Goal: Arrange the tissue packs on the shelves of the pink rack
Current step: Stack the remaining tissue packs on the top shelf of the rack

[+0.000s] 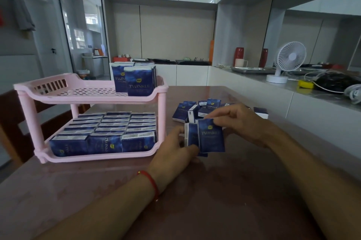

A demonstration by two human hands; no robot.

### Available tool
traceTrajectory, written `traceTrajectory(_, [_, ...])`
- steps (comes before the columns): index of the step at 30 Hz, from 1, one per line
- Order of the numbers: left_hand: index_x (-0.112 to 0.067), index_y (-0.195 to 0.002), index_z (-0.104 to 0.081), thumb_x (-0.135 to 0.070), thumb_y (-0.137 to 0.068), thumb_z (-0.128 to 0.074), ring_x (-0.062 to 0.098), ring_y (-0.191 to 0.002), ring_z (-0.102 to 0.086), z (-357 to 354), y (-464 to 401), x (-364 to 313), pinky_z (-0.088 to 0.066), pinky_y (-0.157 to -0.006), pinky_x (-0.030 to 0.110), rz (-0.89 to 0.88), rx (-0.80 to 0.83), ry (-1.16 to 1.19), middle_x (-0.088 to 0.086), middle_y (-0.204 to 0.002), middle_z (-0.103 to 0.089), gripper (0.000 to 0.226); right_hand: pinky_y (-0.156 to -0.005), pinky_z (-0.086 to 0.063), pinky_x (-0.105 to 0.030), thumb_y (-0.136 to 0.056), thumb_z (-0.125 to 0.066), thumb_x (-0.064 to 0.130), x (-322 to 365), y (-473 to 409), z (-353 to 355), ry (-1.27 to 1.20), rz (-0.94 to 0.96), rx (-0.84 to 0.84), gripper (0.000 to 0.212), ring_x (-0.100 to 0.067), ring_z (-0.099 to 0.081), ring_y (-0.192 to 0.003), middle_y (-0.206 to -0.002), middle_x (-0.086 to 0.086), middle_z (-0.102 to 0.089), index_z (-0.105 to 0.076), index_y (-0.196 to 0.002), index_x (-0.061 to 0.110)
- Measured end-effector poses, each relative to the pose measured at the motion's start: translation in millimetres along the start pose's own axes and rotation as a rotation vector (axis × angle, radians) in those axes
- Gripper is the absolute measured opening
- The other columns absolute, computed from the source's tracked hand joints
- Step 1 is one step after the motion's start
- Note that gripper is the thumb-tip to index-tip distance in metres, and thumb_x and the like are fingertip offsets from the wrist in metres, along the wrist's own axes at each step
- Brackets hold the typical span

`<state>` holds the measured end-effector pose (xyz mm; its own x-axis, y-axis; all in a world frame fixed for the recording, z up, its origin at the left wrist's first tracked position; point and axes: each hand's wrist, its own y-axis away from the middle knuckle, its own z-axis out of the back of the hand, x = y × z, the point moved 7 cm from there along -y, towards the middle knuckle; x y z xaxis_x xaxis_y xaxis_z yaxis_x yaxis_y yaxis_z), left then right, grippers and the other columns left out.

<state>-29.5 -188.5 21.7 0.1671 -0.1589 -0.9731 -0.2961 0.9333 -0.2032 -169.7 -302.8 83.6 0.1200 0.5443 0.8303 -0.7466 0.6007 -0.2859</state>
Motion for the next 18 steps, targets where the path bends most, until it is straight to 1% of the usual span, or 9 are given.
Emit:
traceTrajectory(2, [-0.013,-0.121,-0.055,-0.004,-0.067,-0.065,0.035,-0.104,-0.068,-1,1,-1,-0.058,-0.088,0.051,0.034,0.024,0.073,0.018,-0.113,-0.067,0.055,-0.072,-0.060,-0.032,-0.094,-0.064,0.009,6,4,-6,0.041,0.011,0.030,0.017,-0.020,-0.072,-0.099,-0.109,-0.005,-0.074,-0.072,-0.109,0.007])
traceTrajectory(5, [-0.016,-0.123,-0.053,-0.013,-0.069,-0.078,0.026,-0.104,-0.068,-2,3,-4,-0.059,-0.089,0.045,0.011,0.045,0.036,0.010,-0.114,-0.067,0.059,-0.068,-0.060,-0.029,-0.091,-0.068,0.009,15,8,-10,0.009,0.025,0.029,0.015,-0.020,-0.073,-0.095,-0.105,-0.012,-0.073,-0.070,-0.106,0.006])
traceTrajectory(7, [-0.019,-0.122,-0.051,-0.014,-0.076,-0.083,0.017,-0.102,-0.069,0,3,-5,-0.059,-0.089,0.037,-0.038,0.020,-0.048,0.004,-0.115,-0.068,0.056,-0.069,-0.061,-0.031,-0.089,-0.071,0.010,19,8,-10,0.021,0.042,0.009,0.015,-0.020,-0.073,-0.095,-0.107,-0.015,-0.071,-0.070,-0.104,0.008])
traceTrajectory(9, [-0.021,-0.122,-0.050,-0.010,-0.078,-0.081,0.012,-0.101,-0.070,0,3,-4,-0.059,-0.089,0.035,-0.073,0.014,-0.089,0.001,-0.114,-0.069,0.055,-0.070,-0.062,-0.032,-0.088,-0.072,0.010,20,9,-11,0.004,0.035,0.012,0.019,-0.021,-0.073,-0.096,-0.113,-0.013,-0.067,-0.068,-0.107,0.009])
traceTrajectory(11, [-0.020,-0.123,-0.049,-0.001,-0.078,-0.078,0.007,-0.097,-0.070,-1,3,-6,-0.059,-0.087,0.030,-0.106,0.025,-0.113,-0.002,-0.111,-0.070,0.057,-0.070,-0.061,-0.035,-0.087,-0.073,0.011,19,9,-17,-0.013,0.008,0.083,0.028,-0.022,-0.072,-0.100,-0.119,-0.006,-0.065,-0.067,-0.115,0.014])
traceTrajectory(13, [-0.019,-0.124,-0.048,0.007,-0.079,-0.074,0.003,-0.092,-0.070,0,6,-10,-0.059,-0.080,0.024,-0.148,0.036,-0.139,-0.005,-0.108,-0.069,0.058,-0.071,-0.061,-0.038,-0.086,-0.076,0.013,18,10,-24,0.033,-0.006,0.158,0.037,-0.024,-0.071,-0.101,-0.122,-0.001,-0.065,-0.067,-0.121,0.018])
traceTrajectory(14, [-0.019,-0.123,-0.048,0.008,-0.078,-0.073,0.002,-0.092,-0.070,0,7,-11,-0.058,-0.079,0.023,-0.164,0.043,-0.160,-0.004,-0.109,-0.069,0.058,-0.071,-0.062,-0.038,-0.084,-0.077,0.013,18,10,-27,0.052,-0.003,0.173,0.038,-0.026,-0.071,-0.098,-0.120,-0.002,-0.067,-0.067,-0.121,0.017])
traceTrajectory(16, [-0.018,-0.123,-0.048,0.007,-0.078,-0.074,0.006,-0.097,-0.070,1,9,-11,-0.058,-0.082,0.026,-0.182,0.054,-0.199,-0.001,-0.114,-0.068,0.058,-0.073,-0.062,-0.038,-0.081,-0.080,0.012,21,10,-29,0.077,0.016,0.154,0.038,-0.031,-0.070,-0.094,-0.112,-0.005,-0.070,-0.069,-0.117,0.014])
traceTrajectory(18, [-0.020,-0.126,-0.048,-0.002,-0.078,-0.078,0.008,-0.104,-0.068,2,12,-15,-0.057,-0.088,0.027,-0.207,0.053,-0.234,-0.003,-0.119,-0.067,0.060,-0.075,-0.062,-0.035,-0.080,-0.081,0.013,24,10,-30,0.086,0.025,0.141,0.035,-0.031,-0.071,-0.093,-0.107,-0.004,-0.072,-0.070,-0.114,0.014])
